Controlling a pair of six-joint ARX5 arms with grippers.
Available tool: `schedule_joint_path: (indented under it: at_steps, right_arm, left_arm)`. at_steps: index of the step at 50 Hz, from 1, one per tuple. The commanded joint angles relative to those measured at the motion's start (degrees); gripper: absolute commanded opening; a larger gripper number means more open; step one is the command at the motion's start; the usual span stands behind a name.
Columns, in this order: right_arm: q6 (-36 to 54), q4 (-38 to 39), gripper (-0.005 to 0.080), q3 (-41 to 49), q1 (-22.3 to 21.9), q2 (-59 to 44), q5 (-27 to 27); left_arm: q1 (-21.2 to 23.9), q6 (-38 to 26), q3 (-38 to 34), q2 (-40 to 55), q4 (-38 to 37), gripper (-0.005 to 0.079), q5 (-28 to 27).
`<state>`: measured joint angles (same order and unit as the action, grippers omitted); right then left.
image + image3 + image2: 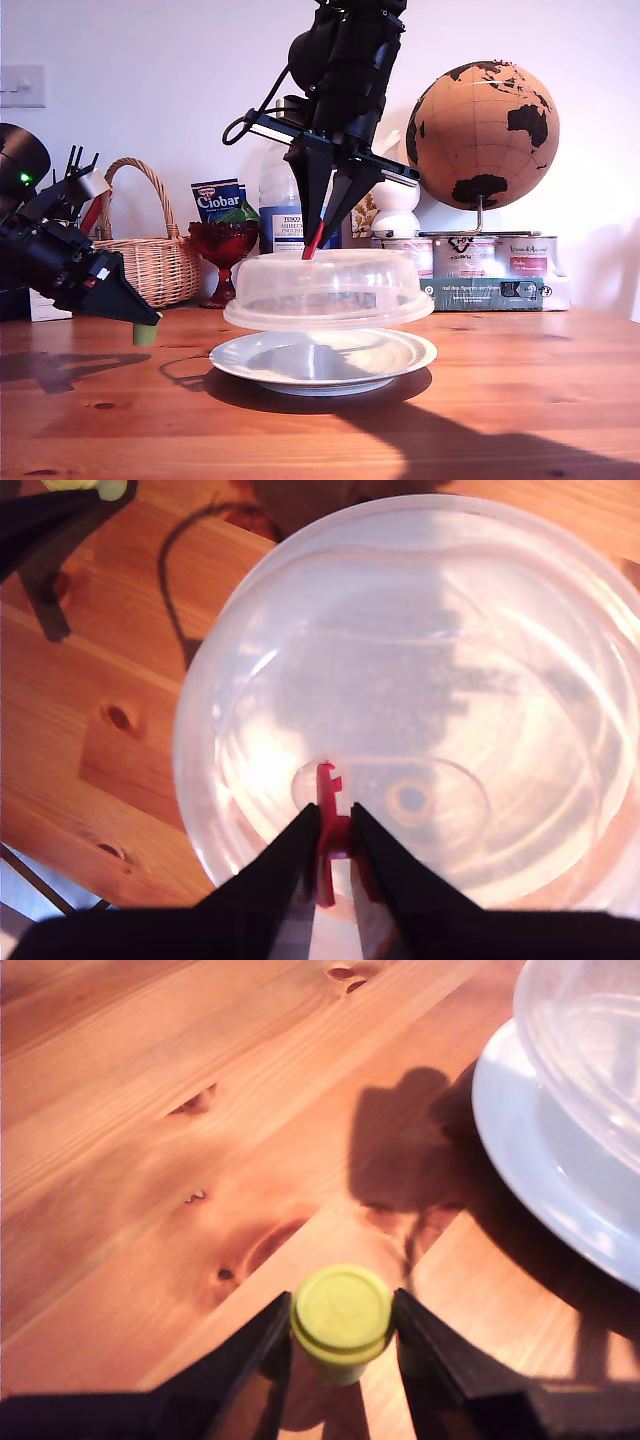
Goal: Lift the plastic dome with your right arm while removing the green coffee capsule from the plate using your left arm.
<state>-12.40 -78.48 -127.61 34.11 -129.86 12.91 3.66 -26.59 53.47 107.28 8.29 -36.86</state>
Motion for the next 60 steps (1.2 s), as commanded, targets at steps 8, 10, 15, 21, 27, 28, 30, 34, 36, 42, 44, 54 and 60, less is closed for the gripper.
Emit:
schedule_joint_path:
  at_steps: [8,10,15,21,27,28,30,34,36,42,44,54,60]
  right_arm:
    - [-0.13,-0.04,-0.0013,3.56,0.42,1.79,-1.01]
    - [0.04,-0.02,-0.0013,3.56,0.42,1.79,-1.25]
    - [0.24,0.00,-0.0013,3.56,0.50,1.77,-1.46]
    - [0.28,0.74,-0.0013,3.56,0.90,1.33,-1.46]
    - [0.28,2.69,-0.0013,3.56,1.16,0.96,-1.25]
    - [0.26,2.93,-0.0013,3.56,1.18,0.92,-1.20]
    - [0.26,3.28,-0.0013,3.56,1.42,0.90,-0.92]
    - [0.22,3.54,-0.0013,3.56,1.44,0.90,-0.52]
    - [0.22,3.58,-0.0013,3.56,1.44,0.66,-0.44]
    - [0.24,3.48,-0.0013,3.56,1.44,-0.26,0.09]
    - [0.24,3.58,-0.0013,3.56,1.53,-0.61,0.13]
    - [0.24,4.33,-0.0013,3.56,1.40,-0.85,-0.02]
    - [0.24,4.57,-0.0013,3.56,1.01,-0.98,-0.02]
  left_arm:
    - [-0.20,-0.50,0.11,0.31,0.46,0.0197,0.02]
    - [-0.20,-0.48,0.11,0.31,0.46,0.0197,0.00]
    - [-0.20,-0.48,0.11,0.31,0.48,0.0197,0.00]
    - [-0.17,-0.48,0.11,0.31,0.50,0.0197,-0.13]
    - [-0.17,-0.46,0.11,0.31,0.46,0.0197,-0.13]
    - [-0.17,-0.46,0.11,0.31,0.46,0.0197,-0.13]
    - [-0.17,-0.46,0.11,0.31,0.46,0.0197,-0.13]
    - [-0.17,-0.46,0.11,0.31,0.46,0.0197,-0.13]
    - [-0.17,-0.46,0.11,0.31,0.48,0.0197,-0.13]
    - [-0.17,-0.46,0.11,0.31,0.48,0.0197,-0.13]
    - [-0.17,-0.46,0.11,0.28,0.48,0.0197,-0.13]
    - [-0.17,-0.46,0.11,0.28,0.48,0.0197,-0.15]
    - [-0.17,-0.48,0.11,0.31,0.48,0.0197,-0.15]
